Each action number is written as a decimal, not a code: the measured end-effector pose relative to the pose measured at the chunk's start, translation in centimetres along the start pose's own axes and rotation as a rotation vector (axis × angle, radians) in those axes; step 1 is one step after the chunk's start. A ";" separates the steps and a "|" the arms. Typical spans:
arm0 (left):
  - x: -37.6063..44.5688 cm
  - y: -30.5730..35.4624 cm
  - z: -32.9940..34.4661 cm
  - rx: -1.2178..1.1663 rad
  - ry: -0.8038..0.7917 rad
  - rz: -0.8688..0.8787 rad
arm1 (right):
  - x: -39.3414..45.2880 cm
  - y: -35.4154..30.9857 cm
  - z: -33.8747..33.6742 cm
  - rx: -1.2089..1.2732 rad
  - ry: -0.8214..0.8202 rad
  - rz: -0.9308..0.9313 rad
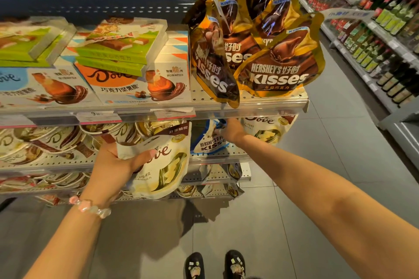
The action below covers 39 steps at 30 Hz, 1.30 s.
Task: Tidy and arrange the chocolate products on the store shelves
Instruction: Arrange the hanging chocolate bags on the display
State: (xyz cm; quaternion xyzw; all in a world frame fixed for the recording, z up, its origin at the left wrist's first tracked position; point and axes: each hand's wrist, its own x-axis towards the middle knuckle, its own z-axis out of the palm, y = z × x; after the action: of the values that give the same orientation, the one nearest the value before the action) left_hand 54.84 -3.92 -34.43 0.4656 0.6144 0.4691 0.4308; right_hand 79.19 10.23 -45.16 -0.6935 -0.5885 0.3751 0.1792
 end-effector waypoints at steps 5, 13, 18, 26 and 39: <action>-0.1 -0.5 -0.2 0.041 0.006 0.010 | -0.9 0.1 0.2 0.036 0.005 -0.039; 0.2 -1.1 -0.2 0.096 0.001 -0.032 | -4.5 0.3 -1.6 0.196 -0.007 -0.103; 0.8 -1.7 0.4 0.213 -0.060 -0.017 | -7.3 2.1 -4.0 0.140 0.066 -0.213; 1.3 -2.3 5.3 0.101 -0.148 -0.027 | -11.1 5.9 -6.8 0.155 0.138 -0.209; 5.8 -6.8 12.1 0.113 -0.128 -0.007 | -15.3 7.8 -8.7 0.146 0.211 -0.245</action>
State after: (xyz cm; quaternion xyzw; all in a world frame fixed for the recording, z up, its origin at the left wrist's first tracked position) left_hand 64.23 3.01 -43.88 0.5160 0.6129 0.4013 0.4439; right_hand 90.51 -4.55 -40.10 -0.6372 -0.6178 0.3172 0.3342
